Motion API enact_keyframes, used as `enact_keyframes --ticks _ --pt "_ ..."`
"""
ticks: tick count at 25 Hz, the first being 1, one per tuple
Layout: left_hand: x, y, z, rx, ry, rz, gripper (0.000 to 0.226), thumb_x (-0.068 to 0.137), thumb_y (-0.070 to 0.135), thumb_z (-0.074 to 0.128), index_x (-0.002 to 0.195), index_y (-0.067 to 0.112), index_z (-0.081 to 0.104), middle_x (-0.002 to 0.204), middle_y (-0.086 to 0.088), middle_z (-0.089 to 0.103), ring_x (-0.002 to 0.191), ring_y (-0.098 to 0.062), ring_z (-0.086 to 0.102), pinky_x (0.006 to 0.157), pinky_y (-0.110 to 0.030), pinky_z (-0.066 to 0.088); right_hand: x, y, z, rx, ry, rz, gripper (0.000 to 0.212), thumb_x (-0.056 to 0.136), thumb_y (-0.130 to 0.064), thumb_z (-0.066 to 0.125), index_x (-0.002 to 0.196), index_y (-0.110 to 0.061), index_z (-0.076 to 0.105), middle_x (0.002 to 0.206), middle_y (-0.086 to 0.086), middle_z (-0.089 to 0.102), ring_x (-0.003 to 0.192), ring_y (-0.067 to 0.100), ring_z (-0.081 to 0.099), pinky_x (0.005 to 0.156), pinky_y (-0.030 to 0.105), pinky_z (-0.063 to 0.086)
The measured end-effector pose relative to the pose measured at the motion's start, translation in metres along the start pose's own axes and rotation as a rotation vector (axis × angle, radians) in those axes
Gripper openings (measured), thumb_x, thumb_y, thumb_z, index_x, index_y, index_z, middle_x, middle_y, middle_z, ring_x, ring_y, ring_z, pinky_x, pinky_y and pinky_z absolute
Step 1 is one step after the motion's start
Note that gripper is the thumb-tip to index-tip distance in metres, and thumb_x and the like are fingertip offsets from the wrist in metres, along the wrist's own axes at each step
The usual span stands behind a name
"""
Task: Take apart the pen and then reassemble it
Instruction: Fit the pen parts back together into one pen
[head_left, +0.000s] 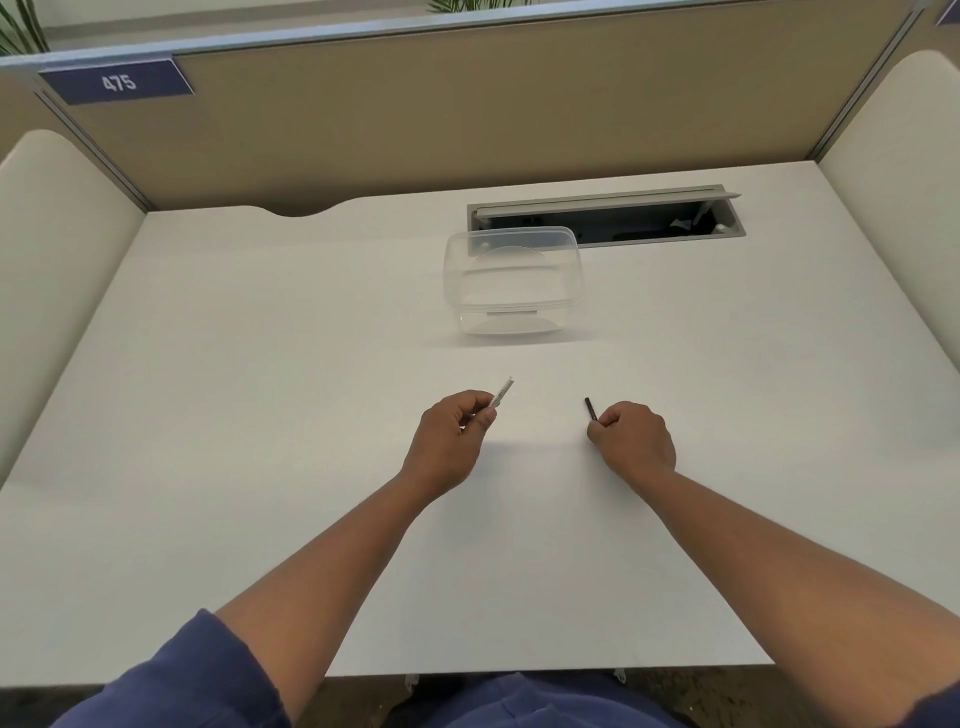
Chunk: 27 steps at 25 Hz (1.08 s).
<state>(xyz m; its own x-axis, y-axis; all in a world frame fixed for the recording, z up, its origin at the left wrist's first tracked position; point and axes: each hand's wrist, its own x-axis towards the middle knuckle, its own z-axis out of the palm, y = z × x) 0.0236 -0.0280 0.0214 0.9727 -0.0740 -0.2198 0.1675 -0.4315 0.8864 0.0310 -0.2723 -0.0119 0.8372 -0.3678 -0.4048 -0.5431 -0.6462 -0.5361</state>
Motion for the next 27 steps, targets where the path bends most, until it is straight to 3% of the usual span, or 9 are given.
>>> enact_keyframes --ticks 6,11,14,16,18,21,27 --pt "-0.001 -0.003 -0.003 0.003 -0.004 0.002 0.013 0.101 0.023 0.059 0.102 0.022 0.072 0.097 -0.003 0.071 0.084 -0.012 0.058 0.078 -0.026 0.046 -0.006 -0.007 -0.004 0.105 -0.023 -0.035 0.004 0.075 -0.025 0.065 0.075 -0.022 0.068 0.074 -0.005 0.070 0.072 0.019 0.066 0.062 0.032 0.051" --pt "0.001 -0.005 -0.004 0.017 -0.005 0.021 0.014 0.102 0.022 0.058 0.101 0.022 0.072 0.094 -0.006 0.069 0.078 -0.010 0.052 0.074 -0.026 0.043 -0.018 -0.032 -0.014 0.355 -0.062 -0.193 0.004 0.077 -0.016 0.070 0.077 -0.019 0.068 0.069 -0.004 0.062 0.061 0.013 0.053 0.054 0.025 0.043" --pt "0.002 -0.005 -0.004 0.037 -0.008 0.031 0.014 0.102 0.021 0.057 0.100 0.021 0.071 0.092 -0.009 0.067 0.074 -0.010 0.048 0.071 -0.027 0.041 -0.024 -0.044 -0.021 0.473 -0.126 -0.270 0.006 0.077 -0.015 0.075 0.077 -0.020 0.070 0.074 0.004 0.068 0.064 0.012 0.057 0.060 0.028 0.047" --pt "0.003 -0.005 -0.004 0.050 -0.001 0.039 0.014 0.102 0.021 0.058 0.101 0.021 0.071 0.090 -0.006 0.068 0.075 -0.010 0.049 0.072 -0.026 0.042 -0.027 -0.050 -0.026 0.520 -0.165 -0.312 0.007 0.079 -0.013 0.076 0.078 -0.018 0.071 0.069 -0.001 0.068 0.061 0.011 0.055 0.057 0.024 0.044" --pt "0.004 -0.005 -0.006 0.068 0.002 0.047 0.014 0.102 0.022 0.058 0.103 0.021 0.072 0.088 0.004 0.067 0.076 -0.005 0.051 0.071 -0.020 0.041 -0.029 -0.054 -0.030 0.535 -0.182 -0.363 0.008 0.081 -0.010 0.077 0.078 -0.015 0.071 0.065 -0.008 0.065 0.057 0.009 0.052 0.054 0.019 0.041" --pt "0.004 -0.005 -0.008 0.096 0.004 0.060 0.014 0.102 0.020 0.058 0.104 0.022 0.072 0.083 0.015 0.062 0.073 0.003 0.051 0.065 -0.010 0.037 -0.032 -0.057 -0.033 0.510 -0.189 -0.421 0.007 0.082 -0.009 0.076 0.079 -0.013 0.072 0.067 -0.006 0.065 0.058 0.009 0.052 0.056 0.018 0.043" --pt "0.004 -0.006 -0.012 0.142 -0.009 0.073 0.015 0.102 0.019 0.057 0.105 0.020 0.071 0.096 0.006 0.067 0.080 -0.003 0.052 0.072 -0.018 0.042 -0.032 -0.058 -0.035 0.468 -0.215 -0.423 0.007 0.083 -0.010 0.076 0.079 -0.014 0.072 0.071 -0.003 0.068 0.061 0.008 0.055 0.060 0.021 0.045"
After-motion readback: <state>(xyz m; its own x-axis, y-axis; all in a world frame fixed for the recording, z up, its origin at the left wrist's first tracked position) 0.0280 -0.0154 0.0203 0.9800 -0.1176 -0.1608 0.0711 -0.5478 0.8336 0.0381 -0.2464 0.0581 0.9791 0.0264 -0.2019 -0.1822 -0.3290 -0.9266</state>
